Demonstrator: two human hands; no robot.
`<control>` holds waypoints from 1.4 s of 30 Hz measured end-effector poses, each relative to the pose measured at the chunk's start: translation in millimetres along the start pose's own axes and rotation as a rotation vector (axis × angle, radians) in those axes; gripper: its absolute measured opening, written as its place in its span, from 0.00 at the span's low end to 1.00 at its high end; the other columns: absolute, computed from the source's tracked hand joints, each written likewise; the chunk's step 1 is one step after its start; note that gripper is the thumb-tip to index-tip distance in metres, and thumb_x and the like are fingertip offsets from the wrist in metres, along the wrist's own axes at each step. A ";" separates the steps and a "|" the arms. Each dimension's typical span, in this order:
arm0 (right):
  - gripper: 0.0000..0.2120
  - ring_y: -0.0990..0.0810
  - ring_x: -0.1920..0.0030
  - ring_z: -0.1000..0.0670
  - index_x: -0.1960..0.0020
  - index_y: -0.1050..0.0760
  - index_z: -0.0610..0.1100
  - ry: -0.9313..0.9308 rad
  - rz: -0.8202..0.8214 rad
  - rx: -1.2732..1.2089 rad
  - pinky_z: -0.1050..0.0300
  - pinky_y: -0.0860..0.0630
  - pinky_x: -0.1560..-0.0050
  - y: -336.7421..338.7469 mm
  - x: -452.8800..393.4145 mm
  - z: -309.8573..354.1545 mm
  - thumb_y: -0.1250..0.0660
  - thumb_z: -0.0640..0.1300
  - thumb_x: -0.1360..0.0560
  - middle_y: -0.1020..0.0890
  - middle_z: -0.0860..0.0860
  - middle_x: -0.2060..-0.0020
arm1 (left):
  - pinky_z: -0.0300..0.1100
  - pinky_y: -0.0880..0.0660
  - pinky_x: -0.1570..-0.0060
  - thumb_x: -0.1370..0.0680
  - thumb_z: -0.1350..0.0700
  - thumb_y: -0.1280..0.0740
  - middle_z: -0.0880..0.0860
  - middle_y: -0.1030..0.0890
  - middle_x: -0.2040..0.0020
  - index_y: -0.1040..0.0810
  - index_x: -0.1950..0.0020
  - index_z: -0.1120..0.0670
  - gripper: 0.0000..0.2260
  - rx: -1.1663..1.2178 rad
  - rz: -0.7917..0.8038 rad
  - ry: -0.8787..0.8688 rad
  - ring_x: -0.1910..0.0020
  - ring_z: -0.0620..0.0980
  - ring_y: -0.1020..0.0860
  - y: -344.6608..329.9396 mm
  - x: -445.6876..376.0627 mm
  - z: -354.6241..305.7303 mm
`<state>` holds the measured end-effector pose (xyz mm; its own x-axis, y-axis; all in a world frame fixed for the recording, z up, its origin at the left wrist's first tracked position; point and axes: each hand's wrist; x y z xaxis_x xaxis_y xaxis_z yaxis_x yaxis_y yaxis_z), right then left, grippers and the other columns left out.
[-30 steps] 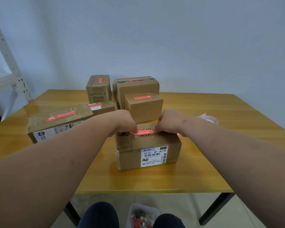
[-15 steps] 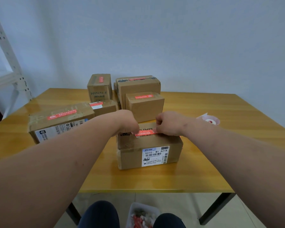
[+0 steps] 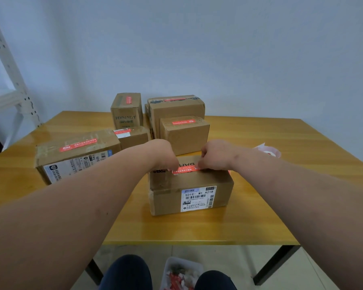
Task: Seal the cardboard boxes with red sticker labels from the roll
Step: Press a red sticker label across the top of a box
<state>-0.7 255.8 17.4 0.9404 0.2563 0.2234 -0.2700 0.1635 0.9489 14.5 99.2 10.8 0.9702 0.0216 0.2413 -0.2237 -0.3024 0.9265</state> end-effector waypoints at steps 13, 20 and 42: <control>0.19 0.24 0.41 0.41 0.34 0.29 0.41 -0.200 0.107 -0.325 0.44 0.25 0.38 6.7 5.5 -2.5 0.35 0.41 0.24 0.24 0.40 0.41 | 0.46 0.23 0.48 0.26 0.56 0.27 0.54 0.20 0.49 0.21 0.47 0.55 0.10 0.239 0.068 0.009 0.48 0.53 0.23 6.7 3.6 20.5; 0.35 0.22 0.45 0.44 0.39 0.29 0.48 -0.231 0.131 -0.492 0.45 0.26 0.39 -7.9 -0.6 2.2 0.22 0.58 0.41 0.21 0.47 0.46 | 0.44 0.27 0.55 0.30 0.43 0.25 0.52 0.23 0.49 0.28 0.43 0.53 0.24 0.251 0.007 0.036 0.49 0.51 0.25 -5.6 4.5 11.1; 0.16 0.21 0.46 0.41 0.41 0.27 0.45 -0.266 0.241 -0.737 0.45 0.25 0.39 -3.8 -0.2 -11.9 0.30 0.43 0.27 0.21 0.41 0.45 | 0.45 0.26 0.49 0.27 0.61 0.28 0.54 0.22 0.48 0.23 0.47 0.53 0.11 0.474 0.135 0.005 0.48 0.52 0.26 4.3 14.3 22.4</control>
<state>-2.4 266.5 11.1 0.8319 0.1451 0.5356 -0.4502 0.7407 0.4987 29.5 76.9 11.7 0.9347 -0.0431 0.3528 -0.2792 -0.7034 0.6536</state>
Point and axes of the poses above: each hand's wrist, its own x-axis away from the middle knuckle, its own y-axis out of the back of the hand, z = x × y
